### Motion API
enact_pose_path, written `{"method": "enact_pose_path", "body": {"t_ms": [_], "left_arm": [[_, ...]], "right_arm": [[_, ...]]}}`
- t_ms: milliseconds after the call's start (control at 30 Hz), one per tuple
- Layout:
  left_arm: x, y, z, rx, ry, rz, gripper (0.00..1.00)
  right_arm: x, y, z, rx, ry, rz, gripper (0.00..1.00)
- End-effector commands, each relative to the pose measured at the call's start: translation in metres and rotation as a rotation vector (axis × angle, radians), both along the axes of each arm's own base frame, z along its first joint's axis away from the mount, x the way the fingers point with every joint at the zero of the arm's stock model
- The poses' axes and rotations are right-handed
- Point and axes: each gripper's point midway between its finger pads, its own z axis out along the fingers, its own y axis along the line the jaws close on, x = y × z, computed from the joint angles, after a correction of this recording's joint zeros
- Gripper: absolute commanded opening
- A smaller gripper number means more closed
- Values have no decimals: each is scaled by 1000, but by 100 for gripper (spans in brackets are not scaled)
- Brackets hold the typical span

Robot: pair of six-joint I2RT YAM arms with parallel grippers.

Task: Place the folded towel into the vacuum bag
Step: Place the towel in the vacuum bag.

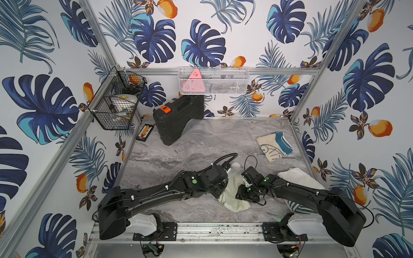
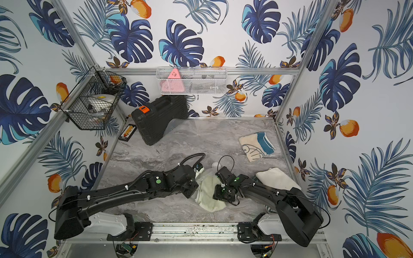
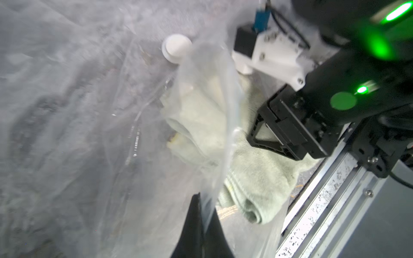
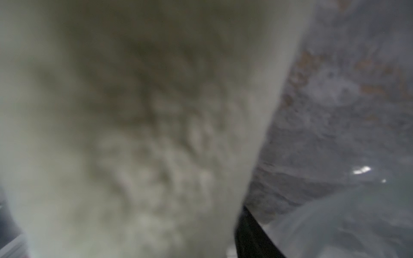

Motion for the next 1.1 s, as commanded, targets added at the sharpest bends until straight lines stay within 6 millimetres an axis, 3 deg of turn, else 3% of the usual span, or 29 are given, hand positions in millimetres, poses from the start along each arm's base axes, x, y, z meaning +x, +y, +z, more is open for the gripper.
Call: {"method": "enact_pose_path", "body": {"t_ms": [0, 167, 300, 400, 500, 567, 700, 833, 900, 1000, 1067], "left_arm": [[11, 13, 34, -13, -84, 20, 0], [-4, 3, 30, -65, 1, -29, 0], [-14, -11, 26, -155, 72, -44, 0], [-14, -19, 33, -217, 80, -42, 0], [-14, -28, 36, -251, 89, -58, 0], [-15, -36, 36, -265, 102, -80, 0], [-25, -48, 24, -251, 144, -159, 0], [-26, -41, 6, -175, 147, -170, 0], [-26, -38, 5, -174, 142, -165, 0], [-25, -36, 5, -183, 134, -153, 0], [-25, -35, 2, -183, 138, -147, 0]], "right_arm": [[-14, -29, -21, -111, 39, -17, 53], [-3, -4, 8, 18, -8, 7, 58], [-12, 15, 40, 144, 20, -9, 62], [-29, 11, 37, 134, 50, -53, 62], [-30, 3, 26, 84, 24, -83, 61], [-21, 4, 23, 67, -14, -81, 53], [8, 36, 39, 74, -180, 57, 16], [7, 97, 90, 237, -429, 301, 11], [6, 109, 103, 317, -459, 328, 9], [26, 96, 83, 213, -397, 278, 9], [40, 81, 60, 139, -361, 221, 15]]}}
